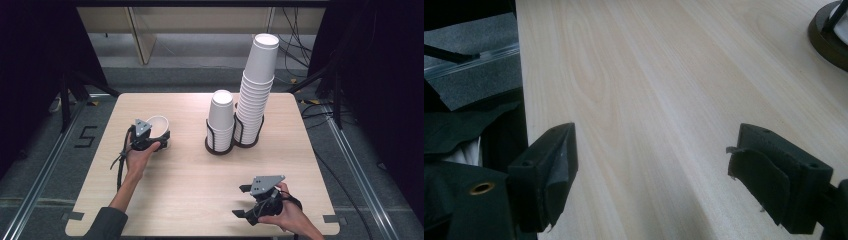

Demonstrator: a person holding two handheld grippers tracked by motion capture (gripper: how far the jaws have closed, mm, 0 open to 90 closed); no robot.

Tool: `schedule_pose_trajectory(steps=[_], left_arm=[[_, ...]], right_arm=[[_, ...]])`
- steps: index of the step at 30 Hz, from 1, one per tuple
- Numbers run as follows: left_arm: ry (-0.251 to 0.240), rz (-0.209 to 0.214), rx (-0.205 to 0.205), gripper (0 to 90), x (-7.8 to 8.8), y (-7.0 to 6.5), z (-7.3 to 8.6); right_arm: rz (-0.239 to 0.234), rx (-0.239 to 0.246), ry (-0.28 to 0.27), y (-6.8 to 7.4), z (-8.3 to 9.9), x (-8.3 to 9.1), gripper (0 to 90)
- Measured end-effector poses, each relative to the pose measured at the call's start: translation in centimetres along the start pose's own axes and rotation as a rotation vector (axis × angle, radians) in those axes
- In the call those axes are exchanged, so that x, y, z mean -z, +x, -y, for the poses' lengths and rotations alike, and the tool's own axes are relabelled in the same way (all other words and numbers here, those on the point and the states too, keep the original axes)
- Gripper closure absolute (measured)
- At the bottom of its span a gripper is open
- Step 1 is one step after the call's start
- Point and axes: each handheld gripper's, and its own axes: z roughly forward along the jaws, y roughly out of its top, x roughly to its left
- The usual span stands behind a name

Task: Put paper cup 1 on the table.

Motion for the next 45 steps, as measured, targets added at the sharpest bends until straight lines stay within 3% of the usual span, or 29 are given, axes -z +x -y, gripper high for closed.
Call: schedule_pose_trajectory(steps=[4,7,9,14,24,28,32,36,39,45], left_arm=[[-0.006,-0.001,-0.014,13.0,-0.4,-0.1,0.2],[0.065,0.0,-0.056,12.6,-0.7,-0.1,0.7],[0.096,0.01,-0.06,14.3,-1.0,-0.1,1.2],[0.127,0.024,-0.044,14.7,-0.7,0.1,2.2],[0.11,0.043,-0.001,14.8,0.9,0.6,2.9],[0.11,0.041,0.011,14.7,2.0,0.4,3.1],[0.091,0.067,0.053,14.7,3.8,-0.1,3.2],[0.091,0.069,0.044,14.7,5.9,-1.0,3.4],[0.079,0.093,0.053,14.7,7.6,-1.9,3.8],[0.065,0.148,0.034,14.7,10.8,-3.9,4.7]], right_arm=[[-0.004,0.0,0.004,0.0,0.0,-0.1,19.0],[-0.005,0.001,0.006,0.0,0.1,-0.1,19.0],[-0.006,0.001,0.007,0.0,0.1,-0.1,19.0],[-0.005,-0.006,0.003,-0.1,0.1,0.1,18.9],[0.0,-0.016,0.002,-0.3,0.2,0.2,18.9],[0.008,-0.012,-0.005,-0.3,0.2,0.4,18.8],[0.011,-0.023,-0.008,-0.3,0.2,0.4,18.7],[0.026,-0.046,-0.014,-0.5,0.2,0.6,18.8],[0.034,-0.047,-0.027,-0.6,0.2,0.8,18.8],[0.075,-0.074,-0.044,-1.0,0.3,1.1,18.8]])
